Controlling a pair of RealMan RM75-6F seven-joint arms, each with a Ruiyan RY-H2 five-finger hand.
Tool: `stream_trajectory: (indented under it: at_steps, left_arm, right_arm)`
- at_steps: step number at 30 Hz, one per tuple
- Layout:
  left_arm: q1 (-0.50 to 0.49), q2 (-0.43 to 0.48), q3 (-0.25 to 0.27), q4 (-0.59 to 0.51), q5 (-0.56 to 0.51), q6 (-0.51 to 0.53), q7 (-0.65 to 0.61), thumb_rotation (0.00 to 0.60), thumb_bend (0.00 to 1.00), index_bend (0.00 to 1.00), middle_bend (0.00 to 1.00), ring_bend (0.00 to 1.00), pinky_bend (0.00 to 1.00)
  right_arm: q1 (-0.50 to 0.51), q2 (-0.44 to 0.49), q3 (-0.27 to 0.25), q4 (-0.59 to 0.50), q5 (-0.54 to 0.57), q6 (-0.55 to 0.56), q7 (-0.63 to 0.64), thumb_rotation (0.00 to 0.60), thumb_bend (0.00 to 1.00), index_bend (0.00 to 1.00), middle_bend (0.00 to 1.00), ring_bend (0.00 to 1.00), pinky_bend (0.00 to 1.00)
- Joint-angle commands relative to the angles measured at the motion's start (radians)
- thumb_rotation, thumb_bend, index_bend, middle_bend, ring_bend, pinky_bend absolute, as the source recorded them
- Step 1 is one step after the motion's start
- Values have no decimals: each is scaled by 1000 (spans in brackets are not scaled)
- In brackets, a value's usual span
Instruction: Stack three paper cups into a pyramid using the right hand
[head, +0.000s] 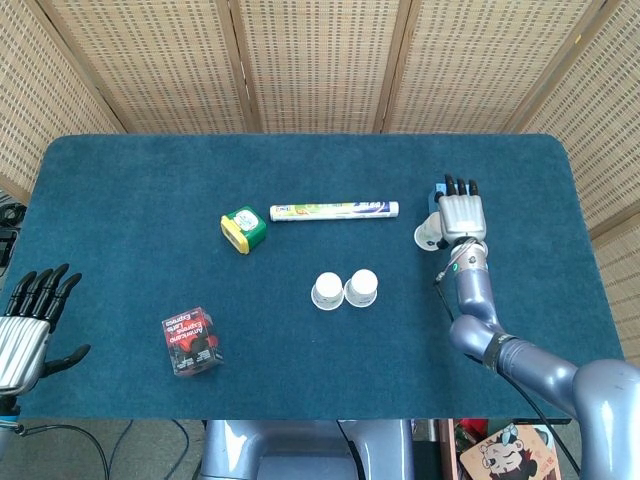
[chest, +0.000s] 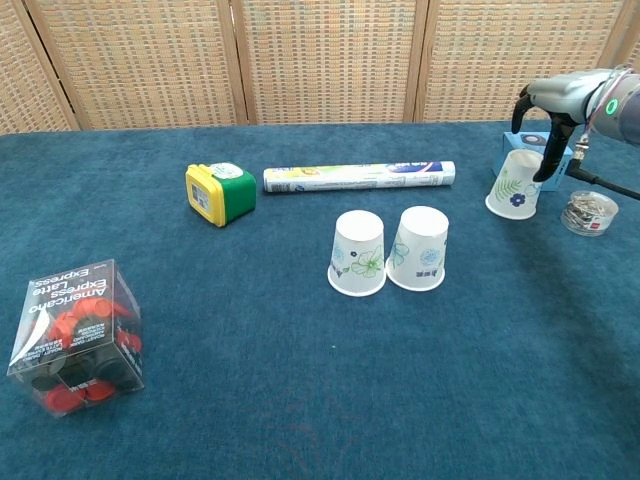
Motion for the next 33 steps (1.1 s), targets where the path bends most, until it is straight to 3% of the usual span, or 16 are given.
stream_trajectory:
  at_steps: [1,12,33]
  left_arm:
    - [-2,-2,-1,-2,-3,-4,6,600,180,0,0,0,0]
    - [-7,-6,-1,-9,-16,-18,24,600,180,0,0,0,0]
    - [-12,-6,5,-9,-12,-27,21,600,180,0,0,0,0]
  right_arm:
    - [0,-22,-2,47,-9,-29,21,600,150,310,0,0,0]
    - [3,-82,1,184,-53,-95,76,600,150,332,0,0,0]
    - [0,-117,19,247,-98,-111,86,600,150,397,0,0,0]
